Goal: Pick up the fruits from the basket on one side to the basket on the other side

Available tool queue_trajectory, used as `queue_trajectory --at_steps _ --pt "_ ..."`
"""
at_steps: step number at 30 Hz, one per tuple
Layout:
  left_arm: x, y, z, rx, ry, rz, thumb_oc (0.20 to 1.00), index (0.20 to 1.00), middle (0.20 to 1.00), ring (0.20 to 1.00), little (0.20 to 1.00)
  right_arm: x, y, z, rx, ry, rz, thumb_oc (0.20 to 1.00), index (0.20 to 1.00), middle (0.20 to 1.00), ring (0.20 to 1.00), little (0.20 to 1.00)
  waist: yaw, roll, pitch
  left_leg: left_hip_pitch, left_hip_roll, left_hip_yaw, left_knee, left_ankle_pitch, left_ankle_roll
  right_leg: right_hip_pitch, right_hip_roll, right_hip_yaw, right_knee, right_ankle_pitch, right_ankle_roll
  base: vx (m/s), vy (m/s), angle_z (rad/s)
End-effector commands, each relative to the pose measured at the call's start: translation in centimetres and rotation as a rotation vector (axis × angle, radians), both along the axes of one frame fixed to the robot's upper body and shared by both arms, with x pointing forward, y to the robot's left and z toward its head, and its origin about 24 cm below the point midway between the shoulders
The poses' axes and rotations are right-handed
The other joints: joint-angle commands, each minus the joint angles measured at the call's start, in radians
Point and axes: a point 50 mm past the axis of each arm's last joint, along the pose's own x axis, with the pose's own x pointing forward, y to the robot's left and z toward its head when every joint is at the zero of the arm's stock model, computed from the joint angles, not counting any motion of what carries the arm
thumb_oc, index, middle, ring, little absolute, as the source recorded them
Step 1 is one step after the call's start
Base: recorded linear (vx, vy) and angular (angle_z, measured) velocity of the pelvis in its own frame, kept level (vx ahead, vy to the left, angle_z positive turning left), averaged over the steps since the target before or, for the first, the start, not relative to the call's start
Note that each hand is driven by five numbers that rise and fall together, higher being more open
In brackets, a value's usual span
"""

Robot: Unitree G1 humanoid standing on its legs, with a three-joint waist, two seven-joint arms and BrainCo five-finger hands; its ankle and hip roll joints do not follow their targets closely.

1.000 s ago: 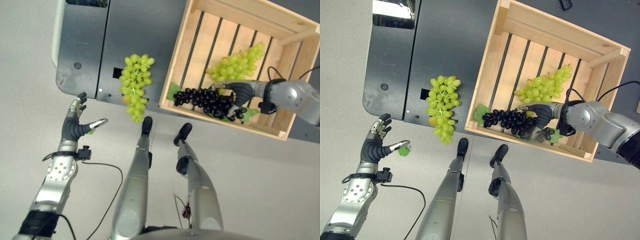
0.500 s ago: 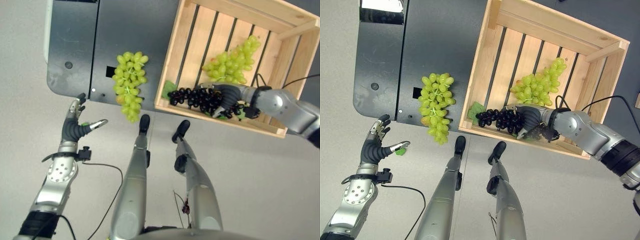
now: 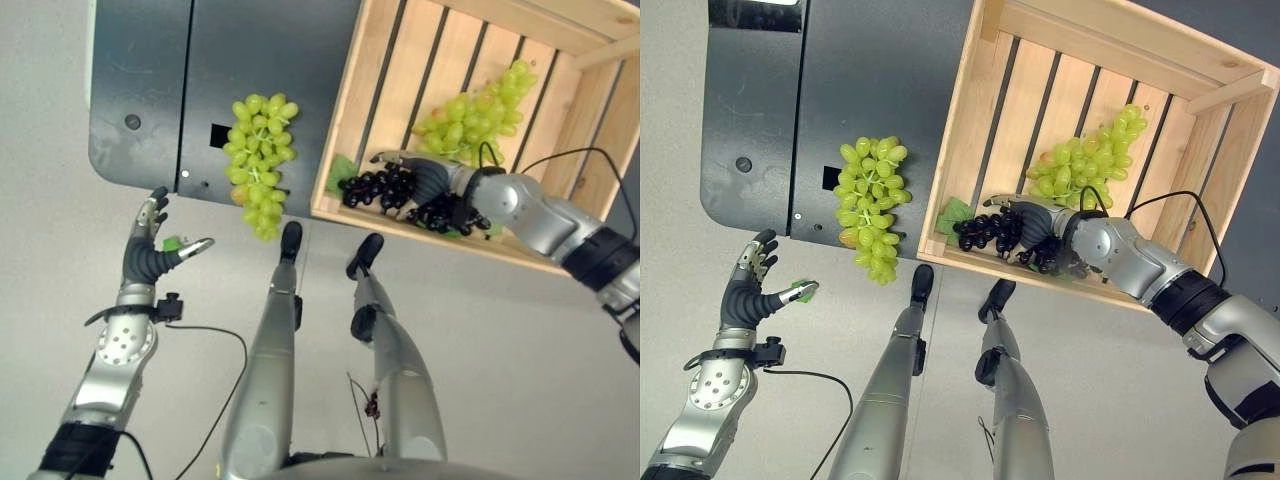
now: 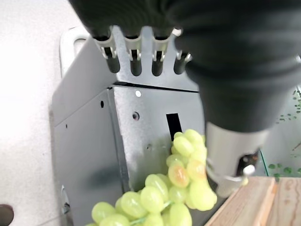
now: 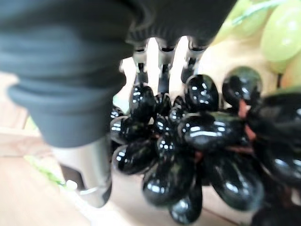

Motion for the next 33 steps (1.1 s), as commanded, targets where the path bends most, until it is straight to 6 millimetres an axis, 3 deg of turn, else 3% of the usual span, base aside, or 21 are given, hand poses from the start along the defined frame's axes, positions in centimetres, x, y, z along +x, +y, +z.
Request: queue_trajectory --at_steps 1,4,5,6,7,8,20,33 --pt "-1.5 -0.2 0.9 0.022 -0.058 -0.003 1.000 1.000 1.000 1.000 1.000 -0.1 0.4 -0.3 -0.076 -0.005 0.027 1.000 1.000 1.000 1.000 1.000 0.006 0.020 -0.005 -0.003 -0.015 0.008 0.090 -0.087 -0.007 0.033 -0.126 0.016 0.050 0.012 0.187 0.00 0.001 -0.10" --pt "-1.4 -0.2 0.9 0.026 -0.056 -0.003 1.000 1.000 1.000 1.000 1.000 0.0 0.5 -0.2 -0.098 0.004 0.031 1.000 1.000 1.000 1.000 1.000 0.002 0.014 -0.005 -0.004 -0.013 0.010 0.092 -0.090 -0.008 0.031 -0.124 0.018 0.050 0.013 0.187 0.00 0.000 -0.02" --pt "-1.4 -0.1 1.0 0.033 -0.057 -0.005 1.000 1.000 1.000 1.000 1.000 0.0 0.7 -0.2 -0.121 0.011 0.036 0.893 0.893 0.893 0.893 0.893 0.001 0.012 -0.005 -0.005 -0.012 0.010 0.093 -0.091 -0.008 0.031 -0.123 0.019 0.049 0.014 0.187 0.00 0.000 0.00" --pt "-1.4 -0.1 1.1 0.039 -0.057 -0.007 1.000 1.000 1.000 1.000 1.000 0.0 0.7 -0.1 -0.134 0.014 0.036 0.507 0.507 0.507 0.507 0.507 0.000 0.011 -0.005 -0.004 -0.012 0.010 0.093 -0.091 -0.008 0.031 -0.123 0.021 0.048 0.015 0.187 0.00 0.000 0.00" --pt "-1.5 -0.1 1.2 0.046 -0.056 -0.009 1.000 1.000 1.000 1.000 1.000 0.0 0.6 0.0 -0.152 0.019 0.034 0.395 0.395 0.395 0.395 0.395 0.001 0.008 -0.005 -0.004 -0.011 0.010 0.093 -0.092 -0.008 0.031 -0.122 0.021 0.048 0.016 0.187 0.00 0.000 0.00" --pt "-1.5 0.0 1.2 0.048 -0.059 -0.009 1.000 1.000 1.000 1.000 1.000 0.0 0.7 0.1 -0.164 0.022 0.038 0.200 0.200 0.200 0.200 0.200 -0.001 0.007 -0.005 -0.003 -0.011 0.010 0.091 -0.091 -0.009 0.031 -0.122 0.021 0.047 0.016 0.188 0.00 0.000 0.00" --pt "-2.0 0.7 1.6 0.089 -0.048 -0.005 1.000 1.000 1.000 1.000 1.000 -0.8 2.2 3.3 -0.336 -0.023 0.108 0.200 0.200 0.200 0.200 0.200 -0.008 -0.017 -0.005 0.001 -0.006 0.007 0.084 -0.090 -0.011 0.033 -0.117 0.017 0.041 0.023 0.190 0.00 0.001 0.01" --pt "-2.2 1.0 1.8 0.098 -0.048 -0.001 1.000 1.000 1.000 1.000 1.000 -1.1 2.7 4.5 -0.304 -0.039 0.125 0.200 0.200 0.200 0.200 0.200 -0.002 -0.025 -0.005 -0.001 -0.004 0.005 0.083 -0.088 -0.010 0.035 -0.112 0.007 0.039 0.025 0.193 0.00 0.000 0.00"
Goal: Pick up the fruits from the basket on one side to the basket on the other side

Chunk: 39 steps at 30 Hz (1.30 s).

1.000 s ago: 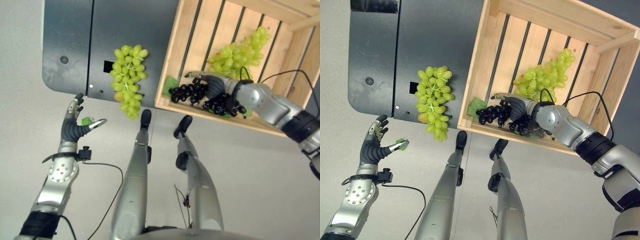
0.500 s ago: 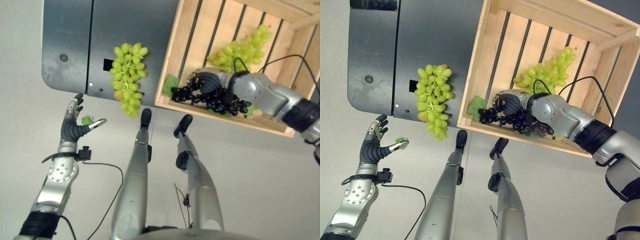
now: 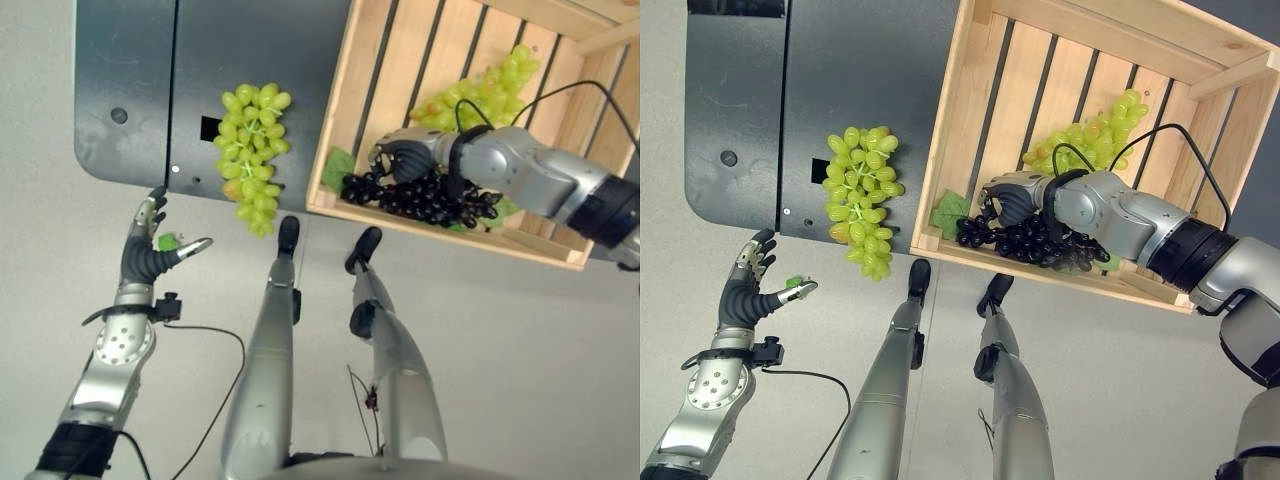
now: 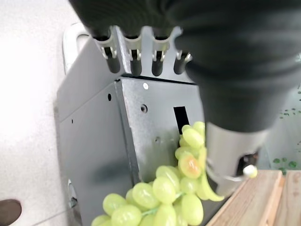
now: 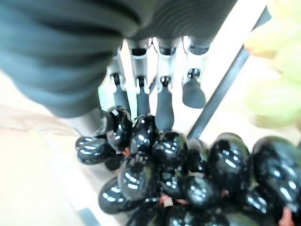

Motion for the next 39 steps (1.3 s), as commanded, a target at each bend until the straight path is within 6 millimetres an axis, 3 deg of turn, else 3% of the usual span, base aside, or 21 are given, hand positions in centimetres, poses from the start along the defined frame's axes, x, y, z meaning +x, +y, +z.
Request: queue_trajectory --at_steps 1,3,8,9,10,12,18,27,28,29,33,36,39 --pt "-2.2 0.9 1.7 0.081 -0.050 0.004 1.000 1.000 1.000 1.000 1.000 -0.7 -0.7 0.9 0.015 -0.001 0.008 0.200 0.200 0.200 0.200 0.200 0.017 -0.025 -0.005 0.039 -0.014 0.001 0.037 -0.076 -0.008 0.052 -0.124 -0.004 0.040 0.014 0.195 0.00 0.000 0.00" --pt "-2.2 0.9 1.7 0.080 -0.050 0.002 1.000 1.000 1.000 1.000 1.000 -0.5 -0.9 1.2 0.028 -0.010 0.000 0.200 0.200 0.200 0.200 0.200 0.017 -0.025 -0.005 0.041 -0.014 0.001 0.036 -0.075 -0.009 0.053 -0.123 -0.004 0.040 0.015 0.195 0.00 0.000 0.00" --pt "-2.2 0.9 1.8 0.080 -0.052 -0.004 1.000 1.000 1.000 1.000 1.000 0.4 -2.8 4.1 0.081 -0.118 -0.088 0.200 0.200 0.200 0.200 0.200 0.019 -0.030 -0.005 0.046 -0.014 -0.002 0.027 -0.069 -0.011 0.057 -0.123 -0.007 0.042 0.016 0.196 0.00 0.000 0.00" --pt "-2.3 1.1 1.8 0.085 -0.045 -0.006 1.000 1.000 1.000 1.000 1.000 0.8 -3.8 6.1 0.094 -0.193 -0.139 0.200 0.200 0.200 0.200 0.200 0.021 -0.035 -0.005 0.051 -0.014 -0.002 0.026 -0.069 -0.011 0.060 -0.122 -0.009 0.044 0.016 0.196 0.00 0.000 0.00" --pt "-2.3 1.1 1.8 0.083 -0.046 -0.005 1.000 1.000 1.000 1.000 1.000 0.8 -3.8 6.1 0.093 -0.194 -0.137 0.200 0.200 0.200 0.200 0.200 0.019 -0.035 -0.005 0.050 -0.014 -0.002 0.026 -0.069 -0.011 0.060 -0.122 -0.009 0.044 0.016 0.196 0.00 0.000 0.00" --pt "-2.5 1.3 1.7 0.077 -0.037 0.001 1.000 1.000 1.000 1.000 1.000 0.8 -5.1 9.0 0.157 -0.279 -0.197 0.200 0.200 0.200 0.200 0.200 0.015 -0.044 -0.005 0.055 -0.011 0.000 0.026 -0.068 -0.011 0.061 -0.122 -0.006 0.049 0.016 0.197 0.00 0.000 0.00" --pt "-2.5 1.3 1.8 0.072 -0.037 -0.011 1.000 1.000 1.000 1.000 1.000 0.9 -7.5 12.6 0.255 -0.393 -0.306 0.200 0.200 0.200 0.200 0.200 0.011 -0.050 -0.005 0.064 -0.011 -0.003 0.020 -0.064 -0.010 0.060 -0.119 -0.007 0.061 0.016 0.197 0.00 -0.001 0.02" --pt "-2.5 1.3 1.3 0.062 -0.013 -0.012 1.000 1.000 1.000 1.000 1.000 0.8 -9.5 15.2 0.296 -0.528 -0.407 0.200 0.200 0.200 0.200 0.200 0.014 -0.044 -0.005 0.078 -0.013 -0.006 0.005 -0.053 -0.008 0.062 -0.121 -0.008 0.075 0.012 0.196 0.00 0.001 0.01" --pt "-2.5 1.3 1.3 0.059 -0.012 -0.010 1.000 1.000 1.000 1.000 1.000 0.9 -9.4 15.2 0.308 -0.529 -0.403 0.790 0.790 0.790 0.790 0.790 0.015 -0.043 -0.005 0.079 -0.013 -0.007 0.003 -0.052 -0.008 0.061 -0.121 -0.007 0.076 0.011 0.196 0.00 0.000 0.00" --pt "-2.5 1.3 1.3 0.060 -0.012 -0.010 1.000 1.000 1.000 1.000 1.000 0.9 -9.4 15.1 0.308 -0.529 -0.403 1.000 1.000 1.000 1.000 1.000 0.015 -0.043 -0.005 0.079 -0.013 -0.007 0.002 -0.052 -0.008 0.061 -0.121 -0.007 0.076 0.011 0.196 0.00 0.000 0.00" --pt "-2.4 1.1 1.0 0.042 -0.011 -0.004 1.000 1.000 1.000 1.000 1.000 1.0 -8.4 14.0 0.326 -0.491 -0.349 1.000 1.000 1.000 1.000 1.000 0.013 -0.039 -0.005 0.080 -0.017 -0.009 -0.002 -0.048 -0.007 0.058 -0.122 -0.008 0.079 0.009 0.196 0.00 0.000 0.00" --pt "-2.3 0.9 0.8 0.024 -0.011 -0.007 1.000 1.000 1.000 1.000 1.000 1.0 -7.8 11.8 0.452 -0.371 -0.278 1.000 1.000 1.000 1.000 1.000 0.011 -0.033 -0.005 0.075 -0.019 -0.009 0.001 -0.049 -0.005 0.053 -0.124 -0.004 0.081 0.006 0.194 0.00 0.000 0.00" --pt "-2.5 1.0 0.6 0.018 -0.007 0.004 1.000 1.000 1.000 1.000 1.000 0.5 -7.3 10.3 0.452 -0.361 -0.218 1.000 1.000 1.000 1.000 1.000 0.006 -0.033 -0.005 0.073 -0.017 -0.008 0.003 -0.050 -0.004 0.052 -0.123 -0.003 0.079 0.005 0.193 0.00 0.000 0.00"
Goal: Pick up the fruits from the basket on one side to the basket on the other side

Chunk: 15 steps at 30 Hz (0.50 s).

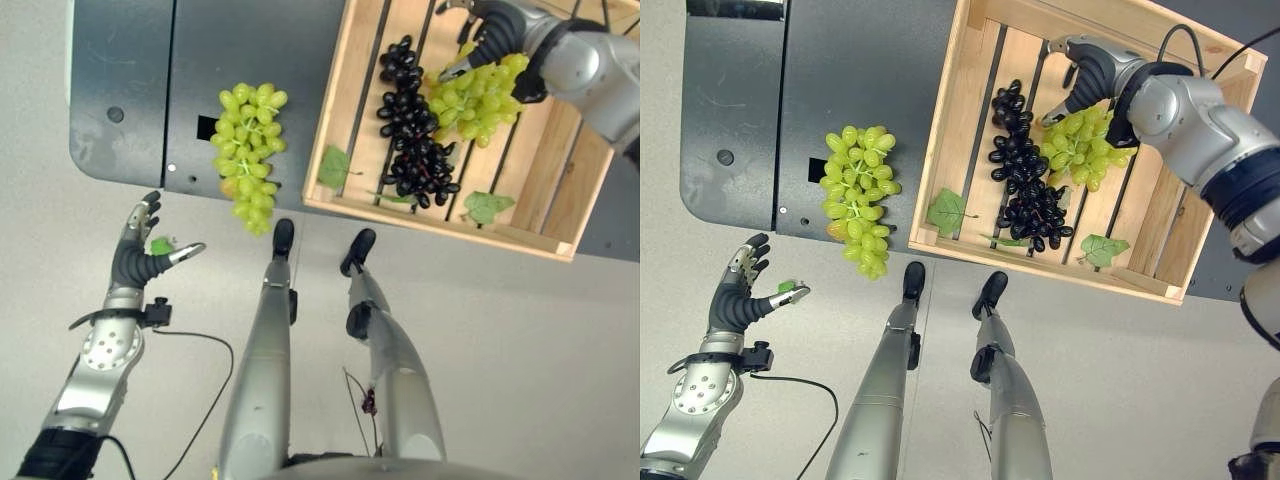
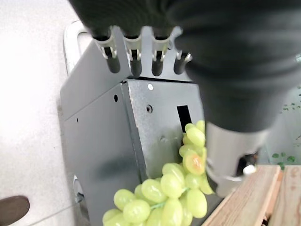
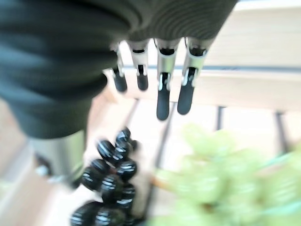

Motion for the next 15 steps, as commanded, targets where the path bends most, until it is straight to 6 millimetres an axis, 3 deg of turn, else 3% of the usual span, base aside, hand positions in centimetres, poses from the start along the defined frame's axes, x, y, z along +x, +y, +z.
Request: queue_trajectory --at_steps 1,2,4,7,11,15 --pt "-2.0 0.2 0.5 0.017 -0.033 0.022 1.000 1.000 1.000 1.000 1.000 -2.1 -0.2 1.1 -0.226 -0.170 -0.013 1.000 1.000 1.000 1.000 1.000 0.024 -0.029 -0.002 0.077 -0.018 0.008 -0.029 -0.051 -0.005 0.032 -0.129 -0.003 0.079 -0.006 0.188 0.00 0.000 0.00" --pt "-2.0 0.2 0.5 0.018 -0.033 0.022 1.000 1.000 1.000 1.000 1.000 -2.1 -0.2 1.1 -0.226 -0.170 -0.014 1.000 1.000 1.000 1.000 1.000 0.024 -0.030 -0.002 0.077 -0.019 0.008 -0.029 -0.050 -0.004 0.032 -0.129 -0.003 0.079 -0.006 0.188 0.00 0.000 0.00" --pt "-1.9 0.0 0.7 0.038 -0.048 0.029 1.000 1.000 1.000 1.000 1.000 -3.1 0.3 0.6 -0.399 -0.265 -0.017 1.000 1.000 1.000 1.000 1.000 0.022 -0.018 -0.002 0.076 -0.022 0.007 -0.024 -0.054 0.000 0.028 -0.133 -0.005 0.090 -0.009 0.189 0.00 0.000 0.00" --pt "-1.7 -0.1 0.8 0.039 -0.058 0.025 1.000 1.000 1.000 1.000 1.000 -3.3 -0.1 0.4 -0.396 -0.291 -0.032 1.000 1.000 1.000 1.000 1.000 0.031 -0.011 -0.002 0.073 -0.027 0.005 -0.021 -0.057 0.003 0.028 -0.136 -0.009 0.095 -0.012 0.189 0.00 0.000 0.00" --pt "-1.6 -0.4 0.5 0.038 -0.046 0.020 1.000 1.000 1.000 1.000 1.000 -4.0 -0.3 0.0 -0.535 -0.343 -0.048 1.000 1.000 1.000 1.000 1.000 0.037 -0.008 -0.002 0.073 -0.029 0.005 -0.019 -0.057 0.005 0.027 -0.135 -0.006 0.100 -0.017 0.189 0.00 0.000 0.00" --pt "-1.5 -0.5 0.5 0.087 -0.026 0.003 1.000 1.000 1.000 1.000 1.000 -4.7 0.7 -0.9 -0.918 -0.402 -0.035 1.000 1.000 1.000 1.000 1.000 0.043 -0.012 -0.002 0.074 -0.031 0.005 -0.012 -0.059 0.002 0.027 -0.136 -0.004 0.110 -0.021 0.190 0.00 0.003 -0.02"
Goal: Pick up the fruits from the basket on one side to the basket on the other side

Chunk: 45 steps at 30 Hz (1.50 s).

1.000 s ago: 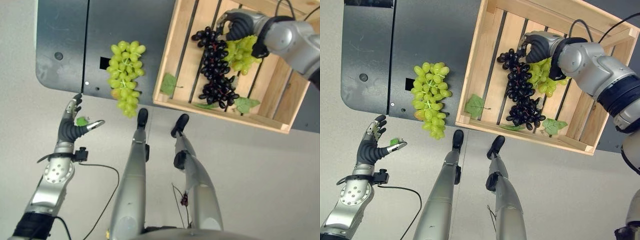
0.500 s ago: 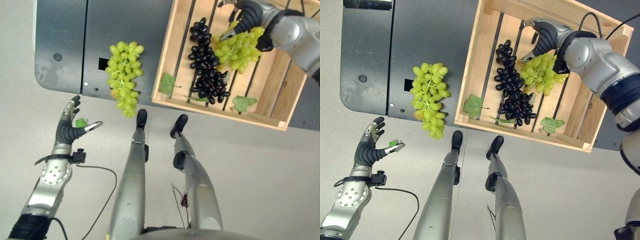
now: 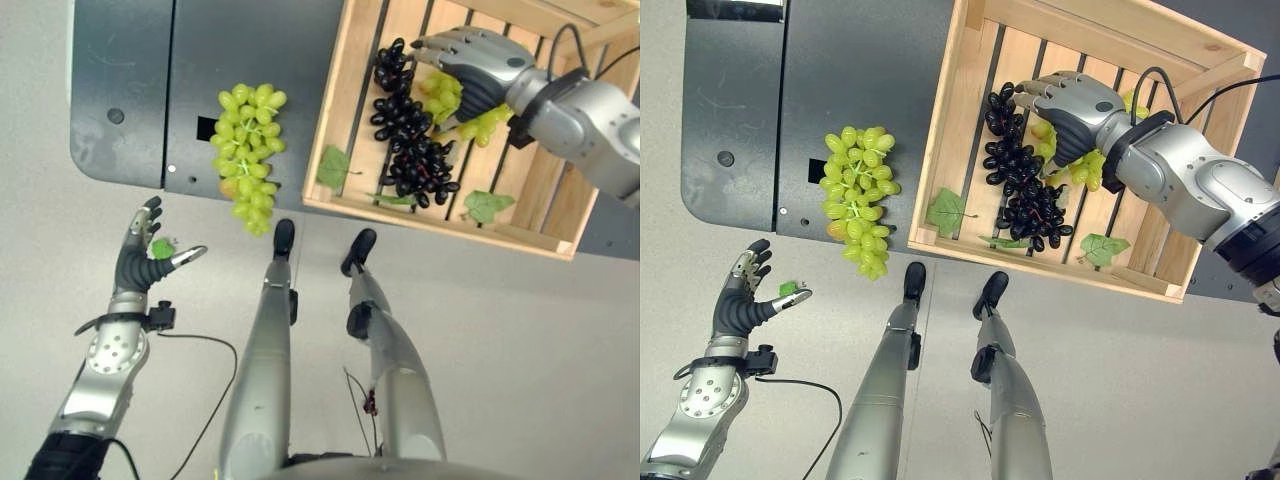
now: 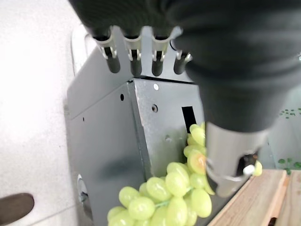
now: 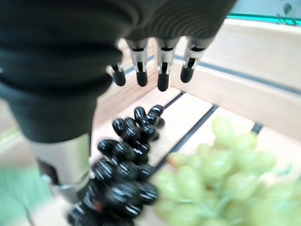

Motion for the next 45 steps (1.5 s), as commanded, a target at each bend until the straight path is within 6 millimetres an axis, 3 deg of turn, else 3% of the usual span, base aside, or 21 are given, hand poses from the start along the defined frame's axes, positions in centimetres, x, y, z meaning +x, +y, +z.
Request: queue_trajectory --at_steps 1,2,3,4,7,19,26,35,40,45 --pt "-1.2 -0.2 1.2 0.082 -0.045 -0.021 1.000 1.000 1.000 1.000 1.000 -1.2 0.0 1.5 -0.240 -0.131 0.003 1.000 1.000 1.000 1.000 1.000 0.021 -0.012 -0.002 0.069 -0.036 -0.009 -0.005 -0.059 0.002 0.032 -0.135 -0.007 0.109 -0.021 0.190 0.00 0.000 0.00" --pt "-1.1 -0.3 1.3 0.095 -0.047 -0.028 1.000 1.000 1.000 1.000 1.000 -1.1 0.3 0.9 -0.355 -0.120 -0.006 1.000 1.000 1.000 1.000 1.000 0.026 -0.014 -0.002 0.069 -0.036 -0.011 -0.004 -0.060 0.000 0.033 -0.135 -0.007 0.109 -0.023 0.190 -0.07 0.005 0.00" --pt "-1.0 -0.4 1.5 0.092 -0.057 -0.030 1.000 1.000 1.000 1.000 1.000 -1.2 0.3 1.2 -0.358 -0.129 -0.010 1.000 1.000 1.000 1.000 1.000 0.018 -0.014 -0.002 0.043 -0.043 -0.001 -0.006 -0.031 0.006 0.013 -0.145 -0.023 0.100 -0.001 0.177 0.00 0.000 0.00" --pt "-1.0 -0.4 1.2 0.090 -0.044 -0.027 1.000 1.000 1.000 1.000 1.000 -1.2 0.4 0.7 -0.411 -0.122 -0.013 1.000 1.000 1.000 1.000 1.000 0.022 -0.014 -0.002 0.067 -0.038 -0.014 -0.003 -0.058 -0.001 0.031 -0.136 -0.007 0.109 -0.023 0.190 0.00 0.000 0.00" --pt "-0.9 -0.3 1.5 0.118 -0.041 -0.029 1.000 1.000 1.000 1.000 1.000 -0.8 0.6 0.4 -0.465 -0.128 -0.032 1.000 1.000 1.000 1.000 1.000 0.032 -0.035 -0.002 0.063 -0.037 -0.018 -0.001 -0.058 -0.003 0.031 -0.135 -0.010 0.109 -0.024 0.190 0.03 -0.010 0.03" --pt "-0.7 0.1 2.4 0.184 -0.049 -0.048 1.000 1.000 1.000 1.000 1.000 0.3 -0.5 0.2 -0.519 -0.161 -0.080 1.000 1.000 1.000 1.000 1.000 0.061 -0.106 -0.002 0.047 -0.035 -0.038 0.004 -0.054 -0.008 0.034 -0.130 -0.026 0.108 -0.029 0.191 0.00 -0.006 0.01" --pt "-0.5 0.4 2.8 0.210 -0.050 -0.055 1.000 1.000 1.000 1.000 1.000 0.9 0.3 -0.1 -0.540 -0.166 -0.055 1.000 1.000 1.000 1.000 1.000 0.081 -0.130 -0.002 0.032 -0.036 -0.045 0.011 -0.056 -0.009 0.028 -0.129 -0.031 0.105 -0.028 0.191 0.00 -0.003 0.04" --pt "-0.1 -0.3 2.7 0.182 -0.062 -0.073 1.000 1.000 1.000 1.000 1.000 1.0 2.1 -1.0 -0.545 -0.154 0.026 1.000 1.000 1.000 1.000 1.000 0.084 -0.116 -0.002 0.007 -0.037 -0.052 0.023 -0.057 -0.011 0.014 -0.126 -0.033 0.106 -0.032 0.192 0.01 -0.001 0.03" --pt "-0.1 -0.4 2.7 0.172 -0.069 -0.078 1.000 1.000 1.000 1.000 1.000 0.8 1.8 -1.2 -0.533 -0.148 0.032 1.000 1.000 1.000 1.000 1.000 0.084 -0.110 -0.002 -0.001 -0.039 -0.055 0.026 -0.056 -0.011 0.010 -0.127 -0.037 0.109 -0.033 0.191 0.00 0.000 0.00" --pt "0.1 -0.6 2.7 0.160 -0.067 -0.090 1.000 1.000 1.000 1.000 1.000 1.6 1.1 -3.0 -0.553 -0.089 0.012 1.000 1.000 1.000 1.000 1.000 0.098 -0.104 -0.002 -0.003 -0.040 -0.059 0.028 -0.060 -0.011 0.013 -0.127 -0.037 0.106 -0.034 0.191 0.00 0.001 0.01"
